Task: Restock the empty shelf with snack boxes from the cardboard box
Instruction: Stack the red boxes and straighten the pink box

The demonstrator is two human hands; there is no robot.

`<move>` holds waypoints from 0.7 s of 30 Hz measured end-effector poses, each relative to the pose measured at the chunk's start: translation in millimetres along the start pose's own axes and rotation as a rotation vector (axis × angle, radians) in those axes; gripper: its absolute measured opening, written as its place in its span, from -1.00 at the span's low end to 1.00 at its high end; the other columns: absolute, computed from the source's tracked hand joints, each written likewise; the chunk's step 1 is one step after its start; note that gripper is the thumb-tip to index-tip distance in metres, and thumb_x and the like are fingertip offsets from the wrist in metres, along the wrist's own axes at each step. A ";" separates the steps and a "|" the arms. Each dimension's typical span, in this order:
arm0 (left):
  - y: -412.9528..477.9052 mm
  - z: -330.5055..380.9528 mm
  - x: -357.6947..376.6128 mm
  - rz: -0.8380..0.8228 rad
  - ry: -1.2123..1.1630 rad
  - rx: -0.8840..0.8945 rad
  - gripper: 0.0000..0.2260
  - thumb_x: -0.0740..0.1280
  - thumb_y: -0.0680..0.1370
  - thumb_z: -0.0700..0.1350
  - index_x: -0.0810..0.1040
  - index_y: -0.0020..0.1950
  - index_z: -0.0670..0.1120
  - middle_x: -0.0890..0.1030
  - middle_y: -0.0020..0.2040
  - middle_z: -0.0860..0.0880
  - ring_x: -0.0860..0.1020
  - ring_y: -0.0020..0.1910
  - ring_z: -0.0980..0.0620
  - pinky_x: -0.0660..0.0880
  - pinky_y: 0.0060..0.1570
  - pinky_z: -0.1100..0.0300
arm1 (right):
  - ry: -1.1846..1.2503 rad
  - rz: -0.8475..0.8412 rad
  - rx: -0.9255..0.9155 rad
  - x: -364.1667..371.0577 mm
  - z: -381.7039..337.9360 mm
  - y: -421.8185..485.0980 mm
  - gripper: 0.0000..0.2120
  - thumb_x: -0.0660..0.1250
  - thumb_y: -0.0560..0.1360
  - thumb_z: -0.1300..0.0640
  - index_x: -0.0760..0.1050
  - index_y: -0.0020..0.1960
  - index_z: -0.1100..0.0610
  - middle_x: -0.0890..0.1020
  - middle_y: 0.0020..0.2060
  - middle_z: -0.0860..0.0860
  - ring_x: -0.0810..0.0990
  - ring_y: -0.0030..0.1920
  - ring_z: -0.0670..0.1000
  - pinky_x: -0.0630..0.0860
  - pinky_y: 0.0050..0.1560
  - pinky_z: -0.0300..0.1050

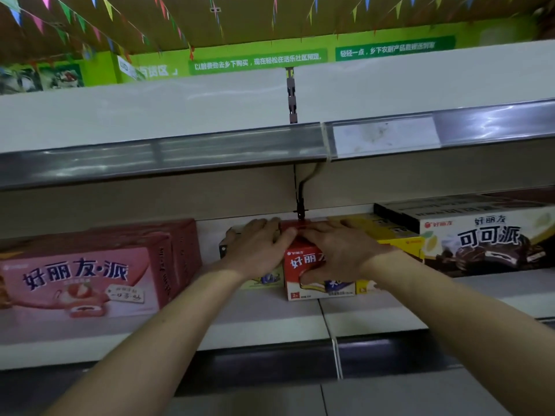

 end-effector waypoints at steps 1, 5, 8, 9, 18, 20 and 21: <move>-5.7 11.1 -2.9 0.009 -0.058 0.051 -0.42 -0.07 0.60 0.32 0.14 0.55 0.08 0.27 0.52 0.00 0.19 0.50 0.00 0.05 0.45 -0.09 | 0.000 0.005 -0.009 -2.0 0.5 -3.4 -0.12 0.33 0.37 -0.36 0.04 0.55 -0.11 0.21 0.51 -0.09 0.19 0.48 0.03 0.02 0.49 0.12; -21.3 32.7 6.7 -0.047 0.068 0.168 -0.27 0.21 0.48 0.39 0.07 0.56 0.16 0.24 0.52 0.04 0.22 0.47 -0.04 0.05 0.46 -0.18 | -0.056 0.017 0.030 -10.6 24.9 -28.9 -0.07 0.30 0.35 -0.43 -0.05 0.55 -0.15 0.14 0.52 -0.11 0.11 0.49 0.00 -0.04 0.48 0.12; -19.2 29.8 11.3 -0.045 0.077 0.125 -0.27 0.31 0.48 0.30 0.10 0.55 0.12 0.26 0.52 0.01 0.25 0.45 -0.04 0.09 0.44 -0.17 | -0.067 -0.021 0.116 -2.2 49.1 -41.8 -0.03 0.27 0.33 -0.46 -0.09 0.55 -0.12 0.16 0.52 -0.07 0.13 0.49 0.03 0.02 0.48 0.11; -19.1 30.8 11.2 -0.042 0.084 0.120 -0.28 0.31 0.48 0.29 0.11 0.55 0.12 0.26 0.52 0.01 0.26 0.45 -0.04 0.10 0.44 -0.18 | -0.065 -0.025 0.128 1.1 52.1 -42.1 -0.04 0.28 0.34 -0.45 -0.08 0.56 -0.11 0.17 0.51 -0.06 0.14 0.49 0.04 0.06 0.48 0.11; -54.8 5.6 -31.0 0.074 0.221 -0.022 -0.25 0.31 0.49 0.28 0.08 0.57 0.08 0.14 0.56 -0.07 0.09 0.53 -0.06 -0.07 0.47 -0.18 | 0.049 0.010 -0.032 -28.7 -13.8 -31.7 -0.10 0.27 0.34 -0.44 0.00 0.53 -0.14 0.14 0.51 -0.06 0.14 0.49 0.03 0.08 0.48 0.11; -68.1 -11.4 -43.8 0.124 0.248 -0.054 -0.27 0.30 0.51 0.26 0.08 0.57 0.07 0.09 0.57 -0.08 0.05 0.54 -0.06 -0.04 0.48 -0.17 | 0.067 0.030 -0.100 -31.1 -42.8 -26.2 -0.12 0.26 0.38 -0.41 -0.01 0.54 -0.13 0.10 0.53 -0.05 0.09 0.51 0.03 0.04 0.49 0.12; -78.1 -22.7 -52.5 0.151 0.268 -0.082 -0.27 0.30 0.51 0.25 0.07 0.57 0.07 0.08 0.57 -0.09 0.05 0.54 -0.07 -0.02 0.48 -0.16 | 0.084 0.045 -0.137 -30.9 -57.3 -20.9 -0.13 0.26 0.39 -0.40 -0.02 0.55 -0.12 0.09 0.54 -0.04 0.08 0.51 0.03 0.04 0.50 0.11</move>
Point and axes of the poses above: each hand's wrist, its own y-axis towards the middle knuckle, its own x-axis out of the palm, z = x × y, the point moved 7 cm from there along y, towards the middle knuckle
